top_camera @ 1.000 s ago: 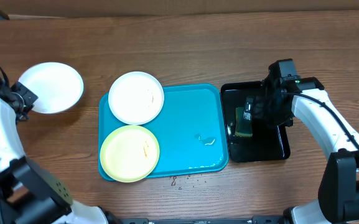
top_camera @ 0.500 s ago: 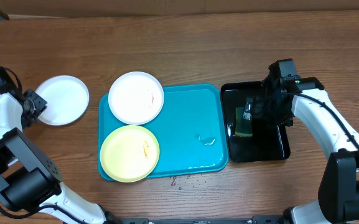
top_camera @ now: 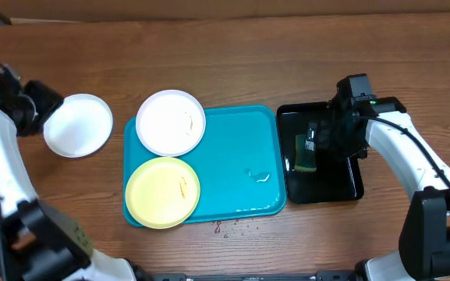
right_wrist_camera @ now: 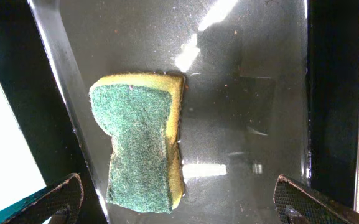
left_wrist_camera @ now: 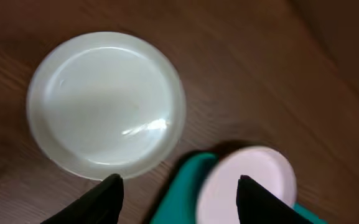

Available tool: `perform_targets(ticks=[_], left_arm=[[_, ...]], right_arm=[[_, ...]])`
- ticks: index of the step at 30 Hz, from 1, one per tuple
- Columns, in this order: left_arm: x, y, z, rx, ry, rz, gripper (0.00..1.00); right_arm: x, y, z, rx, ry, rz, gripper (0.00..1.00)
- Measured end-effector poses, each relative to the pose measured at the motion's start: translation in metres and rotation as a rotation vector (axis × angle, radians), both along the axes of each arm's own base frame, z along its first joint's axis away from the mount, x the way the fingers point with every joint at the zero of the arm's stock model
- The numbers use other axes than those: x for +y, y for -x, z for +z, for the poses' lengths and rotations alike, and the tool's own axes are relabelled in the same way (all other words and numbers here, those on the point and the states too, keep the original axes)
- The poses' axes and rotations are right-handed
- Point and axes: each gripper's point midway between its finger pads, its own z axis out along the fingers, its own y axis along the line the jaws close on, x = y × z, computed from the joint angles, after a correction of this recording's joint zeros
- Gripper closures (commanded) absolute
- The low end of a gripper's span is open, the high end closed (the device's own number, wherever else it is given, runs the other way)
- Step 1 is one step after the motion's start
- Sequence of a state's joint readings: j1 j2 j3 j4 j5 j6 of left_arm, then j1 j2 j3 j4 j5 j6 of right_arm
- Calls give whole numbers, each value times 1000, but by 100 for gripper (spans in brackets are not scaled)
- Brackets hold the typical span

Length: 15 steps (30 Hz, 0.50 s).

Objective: Clean dirty plates on tray and stack at the side
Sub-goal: 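Move left gripper back to grasp the yellow plate rim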

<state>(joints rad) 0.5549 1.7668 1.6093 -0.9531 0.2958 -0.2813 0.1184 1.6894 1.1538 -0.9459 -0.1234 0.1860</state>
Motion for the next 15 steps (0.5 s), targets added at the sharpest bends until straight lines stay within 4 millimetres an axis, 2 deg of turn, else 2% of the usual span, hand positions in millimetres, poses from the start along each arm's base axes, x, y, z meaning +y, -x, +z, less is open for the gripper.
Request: perform_targets(ticks=[1, 3, 4, 10, 12, 15], left_arm=[[-23, -2, 25, -50, -2, -55, 40], [-53, 0, 38, -53, 14, -121, 41], [-70, 5, 39, -28, 32, -158, 45], [-182, 44, 11, 211, 89, -470, 79], [-208, 57, 0, 277, 63, -558, 83], [-246, 82, -24, 388, 17, -678, 84]], right_arm=[[0, 0, 0, -1, 0, 0, 0], [0, 0, 0, 0, 0, 0, 0], [0, 0, 0, -1, 0, 0, 0], [0, 0, 0, 0, 1, 0, 0], [0, 0, 0, 0, 0, 0, 0], [0, 0, 0, 0, 0, 0, 0]])
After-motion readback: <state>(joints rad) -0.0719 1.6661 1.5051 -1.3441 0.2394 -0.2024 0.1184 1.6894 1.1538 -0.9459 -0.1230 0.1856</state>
